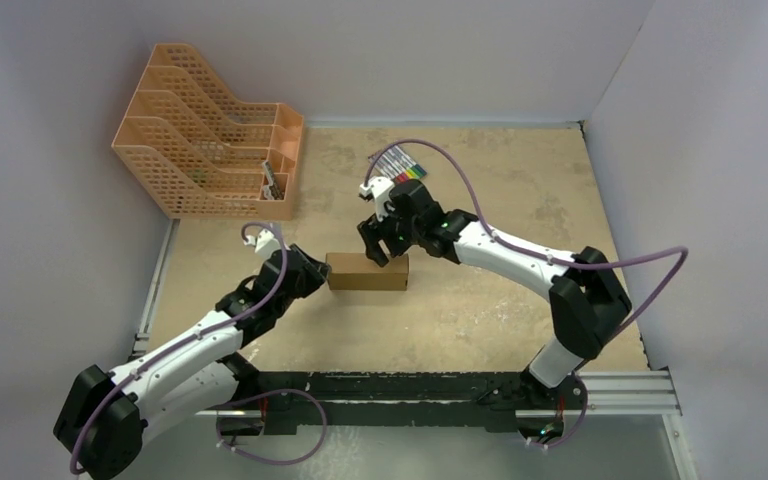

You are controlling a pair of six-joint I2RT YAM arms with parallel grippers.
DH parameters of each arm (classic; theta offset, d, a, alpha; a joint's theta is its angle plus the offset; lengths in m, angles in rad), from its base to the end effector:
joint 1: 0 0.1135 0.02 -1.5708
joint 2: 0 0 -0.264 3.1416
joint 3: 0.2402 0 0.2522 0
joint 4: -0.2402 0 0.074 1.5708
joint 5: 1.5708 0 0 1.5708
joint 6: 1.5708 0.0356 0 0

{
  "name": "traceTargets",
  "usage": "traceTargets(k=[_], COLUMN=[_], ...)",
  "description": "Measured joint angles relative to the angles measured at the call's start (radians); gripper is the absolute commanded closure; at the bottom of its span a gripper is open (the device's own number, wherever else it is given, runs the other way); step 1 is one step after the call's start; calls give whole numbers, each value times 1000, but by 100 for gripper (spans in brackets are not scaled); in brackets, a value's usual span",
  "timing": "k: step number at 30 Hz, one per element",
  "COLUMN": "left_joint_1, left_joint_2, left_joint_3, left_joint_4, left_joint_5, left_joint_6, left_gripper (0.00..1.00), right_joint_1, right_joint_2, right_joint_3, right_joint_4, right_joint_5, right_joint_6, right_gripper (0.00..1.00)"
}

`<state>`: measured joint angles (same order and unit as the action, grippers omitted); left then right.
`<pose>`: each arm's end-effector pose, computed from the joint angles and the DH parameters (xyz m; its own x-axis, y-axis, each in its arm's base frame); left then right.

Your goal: Fold the paper box

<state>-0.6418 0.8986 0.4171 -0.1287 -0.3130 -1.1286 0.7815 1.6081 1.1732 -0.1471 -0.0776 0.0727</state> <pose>0.1579 -0.1043 0.1980 -0.5285 -0.6785 -0.5102 -0.2576 0.7008 -0.6652 0.2598 0.2617 0.2683 -0.4435 -0.3381 -0.8301 -0.7179 0.6885 0.1032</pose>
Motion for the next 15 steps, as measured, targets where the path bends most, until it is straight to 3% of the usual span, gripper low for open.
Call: traceTargets(k=[8,15], left_joint_1=[-1,-3], left_joint_2=[-41,-100], left_joint_3=[-24,-20], left_joint_4=[0,-148], left_joint_5=[5,-1], left_joint_6=[0,24], left_gripper=[75,48], right_joint_1=[101,270], right_joint_2=[63,84], right_joint_3=[18,-2], right_joint_4=[-58,-88], right_joint_5=[-51,29], right_joint_6=[-105,-108], right_gripper=[34,41])
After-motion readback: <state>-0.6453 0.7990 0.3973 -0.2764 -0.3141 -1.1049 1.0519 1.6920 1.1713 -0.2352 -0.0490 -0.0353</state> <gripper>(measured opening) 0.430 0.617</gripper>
